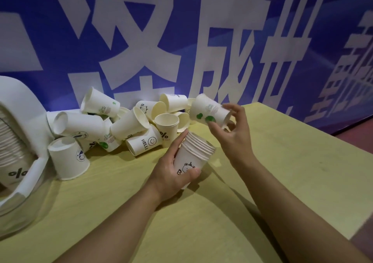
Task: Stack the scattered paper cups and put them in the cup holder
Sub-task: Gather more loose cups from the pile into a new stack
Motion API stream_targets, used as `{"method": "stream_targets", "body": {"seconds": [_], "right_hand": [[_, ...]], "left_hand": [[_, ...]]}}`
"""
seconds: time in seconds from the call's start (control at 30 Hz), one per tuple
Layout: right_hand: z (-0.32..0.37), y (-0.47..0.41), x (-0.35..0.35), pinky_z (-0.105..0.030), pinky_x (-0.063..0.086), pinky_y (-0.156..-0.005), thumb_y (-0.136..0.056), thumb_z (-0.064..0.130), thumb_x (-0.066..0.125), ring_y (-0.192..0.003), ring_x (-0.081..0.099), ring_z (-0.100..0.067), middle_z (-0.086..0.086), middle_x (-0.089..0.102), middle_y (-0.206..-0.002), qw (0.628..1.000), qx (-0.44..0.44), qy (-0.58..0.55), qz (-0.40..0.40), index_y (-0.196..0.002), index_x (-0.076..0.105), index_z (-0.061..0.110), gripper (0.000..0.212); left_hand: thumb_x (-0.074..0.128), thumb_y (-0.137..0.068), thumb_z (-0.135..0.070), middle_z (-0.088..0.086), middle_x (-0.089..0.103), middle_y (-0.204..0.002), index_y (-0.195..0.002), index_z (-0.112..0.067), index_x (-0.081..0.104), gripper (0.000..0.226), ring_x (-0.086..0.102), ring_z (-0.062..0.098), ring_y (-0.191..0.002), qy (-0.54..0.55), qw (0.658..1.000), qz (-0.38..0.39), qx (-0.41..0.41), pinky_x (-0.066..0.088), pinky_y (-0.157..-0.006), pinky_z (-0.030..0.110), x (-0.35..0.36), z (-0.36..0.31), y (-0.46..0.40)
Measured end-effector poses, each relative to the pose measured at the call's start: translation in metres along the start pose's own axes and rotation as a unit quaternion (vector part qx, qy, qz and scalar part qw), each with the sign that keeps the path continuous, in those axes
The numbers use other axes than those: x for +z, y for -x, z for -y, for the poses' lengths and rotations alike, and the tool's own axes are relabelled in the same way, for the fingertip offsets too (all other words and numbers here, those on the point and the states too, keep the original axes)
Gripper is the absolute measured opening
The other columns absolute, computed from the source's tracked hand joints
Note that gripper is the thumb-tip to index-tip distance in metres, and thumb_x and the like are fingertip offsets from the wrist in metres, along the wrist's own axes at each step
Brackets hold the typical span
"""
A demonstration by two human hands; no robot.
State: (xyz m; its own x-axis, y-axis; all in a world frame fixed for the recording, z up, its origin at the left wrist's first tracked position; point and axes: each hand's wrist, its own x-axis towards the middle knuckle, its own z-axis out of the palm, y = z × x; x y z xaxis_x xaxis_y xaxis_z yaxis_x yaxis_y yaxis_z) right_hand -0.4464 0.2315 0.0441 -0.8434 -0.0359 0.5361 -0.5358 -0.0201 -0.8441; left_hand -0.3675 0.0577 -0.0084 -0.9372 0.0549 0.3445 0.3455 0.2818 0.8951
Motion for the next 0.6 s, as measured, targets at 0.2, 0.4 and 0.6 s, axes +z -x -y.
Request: {"method": "stream_targets", "body": {"seconds": [0.2,0.4,0.6], "right_hand": [[0.002,0.008,0.015,-0.027,0.058,-0.070,-0.091,0.027,0.069,-0.092,0.066,-0.020,0.003,0.065,-0.101,0.997,0.059,-0.045,0.021,-0.100,0.059,0.010,0.022],[0.006,0.011,0.011,-0.028,0.060,-0.077,-0.087,0.022,0.075,-0.085,0.066,-0.007,0.002,0.052,-0.096,0.993,0.076,-0.032,0.081,-0.130,0.054,0.035,0.049],[-0.003,0.017,0.018,-0.038,0.056,-0.094,-0.100,0.027,0.059,-0.103,0.065,-0.009,0.004,0.068,-0.109,0.993,0.066,0.013,0.093,-0.112,0.075,0.027,0.021]], "left_hand": [[0.076,-0.067,-0.055,-0.026,0.056,-0.134,-0.150,-0.057,0.025,0.097,0.061,0.002,-0.116,0.006,1.000,-0.014,-0.006,0.054,-0.090,0.022,0.000,0.001,-0.001],[0.075,-0.065,-0.055,-0.028,0.055,-0.134,-0.153,-0.051,0.024,0.102,0.060,-0.004,-0.114,0.021,0.999,-0.041,-0.008,0.053,-0.084,0.017,-0.001,0.000,-0.003],[0.075,-0.065,-0.052,-0.012,0.054,-0.141,-0.153,-0.046,0.027,0.100,0.063,0.003,-0.112,0.087,0.988,-0.124,-0.011,0.057,-0.082,0.025,-0.004,0.005,-0.005]]}}
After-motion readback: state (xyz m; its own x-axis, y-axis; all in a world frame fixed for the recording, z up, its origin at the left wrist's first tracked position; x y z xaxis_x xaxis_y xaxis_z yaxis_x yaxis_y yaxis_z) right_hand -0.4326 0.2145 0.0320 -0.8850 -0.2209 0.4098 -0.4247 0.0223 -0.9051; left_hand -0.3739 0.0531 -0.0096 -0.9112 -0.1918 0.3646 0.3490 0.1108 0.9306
